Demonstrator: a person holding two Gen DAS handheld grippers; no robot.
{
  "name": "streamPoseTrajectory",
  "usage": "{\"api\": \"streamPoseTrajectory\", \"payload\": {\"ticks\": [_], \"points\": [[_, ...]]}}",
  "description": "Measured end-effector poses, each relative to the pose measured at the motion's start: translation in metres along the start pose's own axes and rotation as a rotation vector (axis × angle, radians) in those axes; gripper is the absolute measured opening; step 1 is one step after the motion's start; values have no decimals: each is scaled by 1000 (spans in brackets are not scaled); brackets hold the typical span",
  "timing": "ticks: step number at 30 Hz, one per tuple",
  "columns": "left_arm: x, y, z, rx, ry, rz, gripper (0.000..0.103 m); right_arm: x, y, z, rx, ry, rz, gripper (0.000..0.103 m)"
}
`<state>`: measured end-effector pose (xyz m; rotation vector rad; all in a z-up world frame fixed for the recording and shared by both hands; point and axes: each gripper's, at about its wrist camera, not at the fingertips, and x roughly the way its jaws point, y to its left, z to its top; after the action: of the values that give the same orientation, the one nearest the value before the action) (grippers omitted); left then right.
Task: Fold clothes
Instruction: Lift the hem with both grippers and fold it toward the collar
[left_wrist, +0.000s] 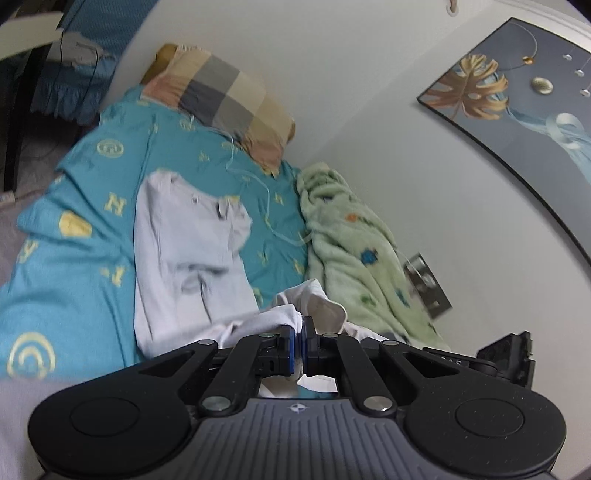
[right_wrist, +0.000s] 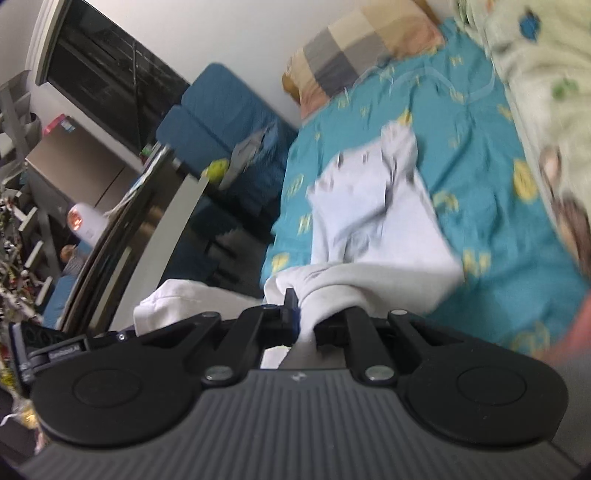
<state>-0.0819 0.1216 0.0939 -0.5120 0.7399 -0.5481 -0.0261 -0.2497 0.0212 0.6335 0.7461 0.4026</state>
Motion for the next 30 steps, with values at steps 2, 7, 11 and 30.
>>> {"api": "streamPoseTrajectory", "payload": {"ticks": [2,7,11,30], "points": [[24,2,23,20,-38,37,4,19,-2,23,-11,-23,-7,10],[88,21,75,62,-107,120,4,75,-13,72,-57,-57,-41,10],[152,50,103,69,-121,171,4,128,-32,103,-79,-52,-70,10],[328,194,100,-23,47,214,19,289,-143,109,89,55,-126,13]]}}
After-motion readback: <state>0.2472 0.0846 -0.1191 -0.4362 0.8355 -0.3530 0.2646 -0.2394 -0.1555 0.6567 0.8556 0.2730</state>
